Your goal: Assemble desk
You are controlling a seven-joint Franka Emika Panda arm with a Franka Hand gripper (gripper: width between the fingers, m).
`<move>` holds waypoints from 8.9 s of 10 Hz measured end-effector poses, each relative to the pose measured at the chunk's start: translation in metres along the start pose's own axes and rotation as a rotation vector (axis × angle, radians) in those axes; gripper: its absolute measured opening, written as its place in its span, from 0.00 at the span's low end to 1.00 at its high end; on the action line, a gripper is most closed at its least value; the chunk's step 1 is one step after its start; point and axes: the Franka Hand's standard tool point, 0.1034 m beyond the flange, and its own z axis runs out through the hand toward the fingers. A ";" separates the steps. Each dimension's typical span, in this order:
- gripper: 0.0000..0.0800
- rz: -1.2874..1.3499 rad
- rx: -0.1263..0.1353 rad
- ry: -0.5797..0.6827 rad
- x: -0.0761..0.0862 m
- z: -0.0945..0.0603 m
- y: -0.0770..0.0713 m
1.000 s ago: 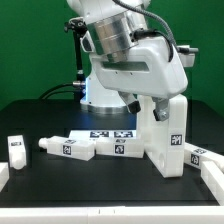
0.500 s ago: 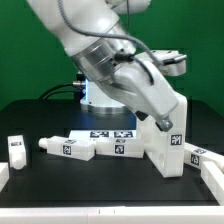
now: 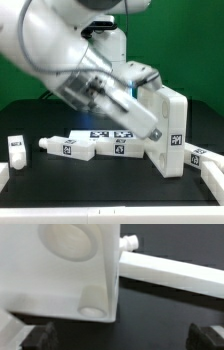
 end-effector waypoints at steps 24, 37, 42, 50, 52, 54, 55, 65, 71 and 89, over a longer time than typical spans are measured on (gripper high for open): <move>0.06 0.052 -0.007 -0.030 -0.017 -0.006 -0.018; 0.06 -0.449 -0.043 0.723 -0.074 0.012 -0.114; 0.06 -0.627 -0.023 0.840 -0.093 0.046 -0.122; 0.06 -1.010 -0.152 0.906 -0.061 0.025 -0.126; 0.06 -1.211 -0.215 0.971 -0.050 0.047 -0.122; 0.06 -1.213 -0.211 0.999 -0.047 0.076 -0.099; 0.06 -1.211 -0.206 1.002 -0.047 0.073 -0.101; 0.07 -1.385 -0.283 1.064 -0.022 0.078 -0.066; 0.07 -1.413 -0.326 1.075 -0.019 0.098 -0.062; 0.81 -1.169 -0.200 0.978 -0.080 0.099 -0.029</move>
Offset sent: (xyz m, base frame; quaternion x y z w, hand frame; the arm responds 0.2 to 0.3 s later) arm 0.0000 0.0000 0.0000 0.0000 -0.1938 0.0000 0.9810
